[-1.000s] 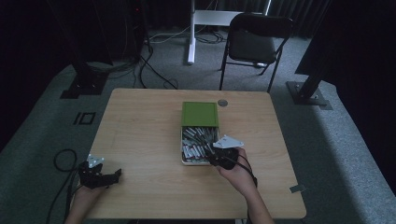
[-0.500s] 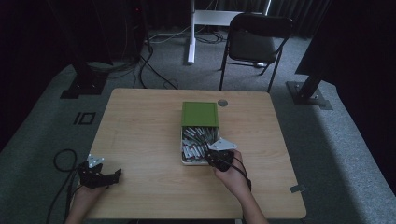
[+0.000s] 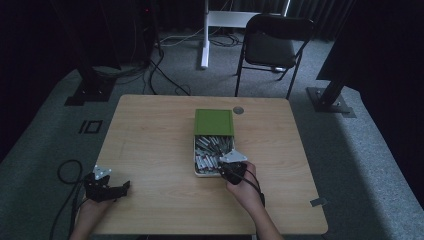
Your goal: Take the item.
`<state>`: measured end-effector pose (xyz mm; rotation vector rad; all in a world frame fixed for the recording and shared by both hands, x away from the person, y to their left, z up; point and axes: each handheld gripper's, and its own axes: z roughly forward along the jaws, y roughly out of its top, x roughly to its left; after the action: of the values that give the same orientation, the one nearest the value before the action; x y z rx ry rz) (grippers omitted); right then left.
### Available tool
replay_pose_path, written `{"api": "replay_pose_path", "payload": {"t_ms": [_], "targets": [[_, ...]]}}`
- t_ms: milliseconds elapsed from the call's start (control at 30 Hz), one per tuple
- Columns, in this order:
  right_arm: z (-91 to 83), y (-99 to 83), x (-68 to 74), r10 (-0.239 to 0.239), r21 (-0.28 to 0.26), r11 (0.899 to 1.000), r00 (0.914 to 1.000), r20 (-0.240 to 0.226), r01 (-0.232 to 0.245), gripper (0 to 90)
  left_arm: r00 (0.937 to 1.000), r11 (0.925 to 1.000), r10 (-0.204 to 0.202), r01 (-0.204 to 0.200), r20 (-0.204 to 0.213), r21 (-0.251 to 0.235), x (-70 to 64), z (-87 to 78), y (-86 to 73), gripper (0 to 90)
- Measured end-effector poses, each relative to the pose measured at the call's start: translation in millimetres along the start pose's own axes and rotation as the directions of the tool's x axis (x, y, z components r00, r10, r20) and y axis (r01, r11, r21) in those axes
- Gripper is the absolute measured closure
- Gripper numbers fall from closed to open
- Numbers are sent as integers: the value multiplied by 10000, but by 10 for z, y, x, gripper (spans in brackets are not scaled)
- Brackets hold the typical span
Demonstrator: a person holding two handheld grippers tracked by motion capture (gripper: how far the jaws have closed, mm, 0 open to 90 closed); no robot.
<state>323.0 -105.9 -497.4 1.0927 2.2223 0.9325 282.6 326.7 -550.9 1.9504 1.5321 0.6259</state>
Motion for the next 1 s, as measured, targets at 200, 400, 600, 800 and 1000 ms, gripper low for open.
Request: {"api": "replay_pose_path", "payload": {"t_ms": [200,400,600,800,1000], "targets": [[-8,19,-31,376,43,9993,9991,218,-377,891,10000,10000,-5,5,1,-1,0,0,0,14],[-93,72,-43,530,-165,9985,9985,99,-528,896,10000,10000,-1,1,0,-1,0,0,0,14],[-208,155,-96,756,-543,9956,9970,-187,-765,897,10000,10000,-7,7,1,-2,-1,0,0,14],[-339,238,-130,908,-1033,9902,9951,-382,-943,897,10000,10000,-12,12,1,-5,-1,0,0,14],[-471,334,-169,1054,-1597,9806,9927,-580,-1135,898,10000,10000,-29,29,0,-23,-2,2,0,14]]}}
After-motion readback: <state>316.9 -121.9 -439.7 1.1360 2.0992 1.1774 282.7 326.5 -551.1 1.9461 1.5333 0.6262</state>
